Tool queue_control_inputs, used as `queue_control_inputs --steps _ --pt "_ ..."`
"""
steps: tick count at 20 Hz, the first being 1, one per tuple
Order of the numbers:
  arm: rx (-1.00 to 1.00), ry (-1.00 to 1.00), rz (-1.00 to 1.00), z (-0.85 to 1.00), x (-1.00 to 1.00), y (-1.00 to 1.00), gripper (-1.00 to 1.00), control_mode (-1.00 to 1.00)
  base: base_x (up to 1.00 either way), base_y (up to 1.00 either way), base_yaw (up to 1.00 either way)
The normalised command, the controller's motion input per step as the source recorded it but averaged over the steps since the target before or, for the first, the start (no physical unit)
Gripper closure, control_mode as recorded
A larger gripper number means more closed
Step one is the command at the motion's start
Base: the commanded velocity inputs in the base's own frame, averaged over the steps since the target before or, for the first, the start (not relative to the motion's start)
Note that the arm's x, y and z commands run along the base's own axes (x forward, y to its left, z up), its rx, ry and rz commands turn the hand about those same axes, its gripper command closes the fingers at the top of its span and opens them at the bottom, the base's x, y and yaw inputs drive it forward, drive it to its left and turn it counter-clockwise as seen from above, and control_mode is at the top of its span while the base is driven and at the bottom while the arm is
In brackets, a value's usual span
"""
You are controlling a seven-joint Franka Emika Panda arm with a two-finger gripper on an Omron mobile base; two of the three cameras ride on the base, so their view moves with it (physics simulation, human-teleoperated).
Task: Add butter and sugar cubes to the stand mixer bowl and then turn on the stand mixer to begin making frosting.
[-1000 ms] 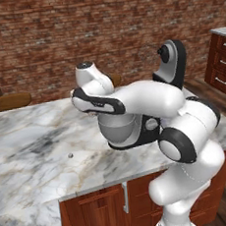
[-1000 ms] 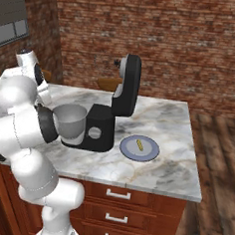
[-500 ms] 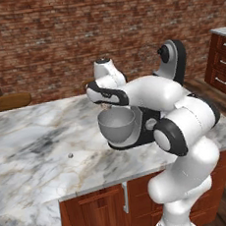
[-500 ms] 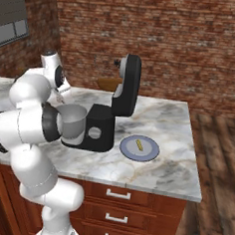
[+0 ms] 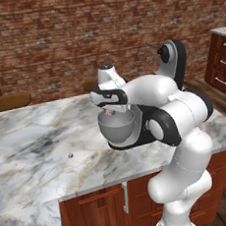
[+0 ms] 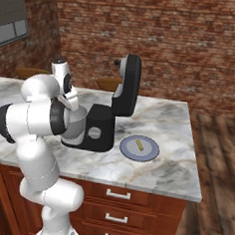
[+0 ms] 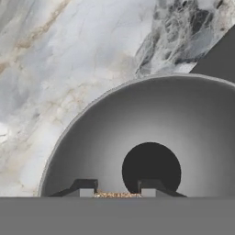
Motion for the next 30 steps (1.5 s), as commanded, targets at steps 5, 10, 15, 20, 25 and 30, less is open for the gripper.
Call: queue_control_inputs --steps 5,10,15,20,25,30 --pt "0.00 0.04 0.00 -0.43 0.27 -0.15 1.00 -1.00 0.00 0.00 0.00" --pt "0.00 0.03 0.00 -0.45 0.26 -0.11 1.00 -1.00 0.00 0.00 0.00" --pt "0.00 0.03 0.00 -0.45 0.15 -0.02 -1.00 -1.00 0.00 0.00 0.00" --pt "0.00 -0.04 0.00 0.14 -0.21 0.00 -1.00 -1.00 0.00 0.00 0.00" --pt "0.00 -0.12 0.00 0.71 -0.37 0.04 -1.00 -1.00 0.00 0.00 0.00" --pt "0.00 -0.05 0.01 0.73 -0.50 0.23 -1.00 -1.00 0.00 0.00 0.00"
